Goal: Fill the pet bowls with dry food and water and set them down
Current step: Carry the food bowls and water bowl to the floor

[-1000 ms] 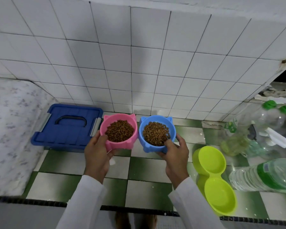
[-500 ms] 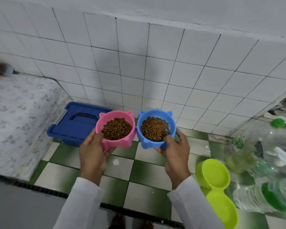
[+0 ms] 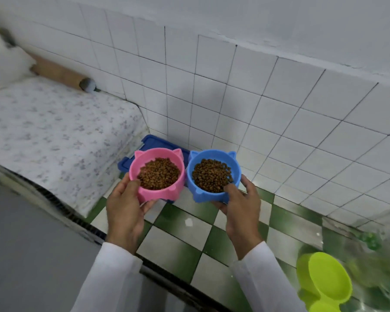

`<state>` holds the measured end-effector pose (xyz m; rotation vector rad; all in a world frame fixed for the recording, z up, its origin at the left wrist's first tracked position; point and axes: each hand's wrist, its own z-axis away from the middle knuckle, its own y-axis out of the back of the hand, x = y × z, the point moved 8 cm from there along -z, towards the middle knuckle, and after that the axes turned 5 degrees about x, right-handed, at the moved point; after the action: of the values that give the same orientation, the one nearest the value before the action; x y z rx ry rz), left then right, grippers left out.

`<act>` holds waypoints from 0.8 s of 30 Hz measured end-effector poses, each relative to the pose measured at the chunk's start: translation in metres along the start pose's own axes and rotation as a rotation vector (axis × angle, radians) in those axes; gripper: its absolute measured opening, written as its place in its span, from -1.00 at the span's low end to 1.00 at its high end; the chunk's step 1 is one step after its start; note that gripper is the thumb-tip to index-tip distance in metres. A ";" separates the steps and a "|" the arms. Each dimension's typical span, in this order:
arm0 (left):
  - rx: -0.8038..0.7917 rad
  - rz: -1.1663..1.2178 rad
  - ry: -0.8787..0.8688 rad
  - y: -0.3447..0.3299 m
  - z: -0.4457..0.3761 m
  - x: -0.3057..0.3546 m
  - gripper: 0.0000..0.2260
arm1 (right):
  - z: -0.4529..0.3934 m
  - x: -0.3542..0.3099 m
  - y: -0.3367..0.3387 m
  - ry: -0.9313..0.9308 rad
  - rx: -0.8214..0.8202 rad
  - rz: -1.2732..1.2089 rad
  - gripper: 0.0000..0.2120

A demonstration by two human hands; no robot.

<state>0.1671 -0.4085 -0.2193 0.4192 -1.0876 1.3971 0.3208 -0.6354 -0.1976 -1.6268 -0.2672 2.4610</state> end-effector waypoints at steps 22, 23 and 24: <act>0.305 0.198 -0.231 0.236 -0.073 0.179 -0.67 | 0.133 0.101 -0.267 -0.041 -0.331 0.095 -0.54; 0.317 0.207 -0.241 0.248 -0.075 0.186 -0.68 | 0.141 0.107 -0.279 -0.052 -0.353 0.097 -0.54; 0.328 0.214 -0.249 0.258 -0.076 0.191 -0.68 | 0.148 0.113 -0.289 -0.061 -0.374 0.099 -0.54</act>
<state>-0.0763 -0.1867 -0.1936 0.7467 -1.1292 1.7576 0.1559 -0.3355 -0.1695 -1.7371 -0.7096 2.6609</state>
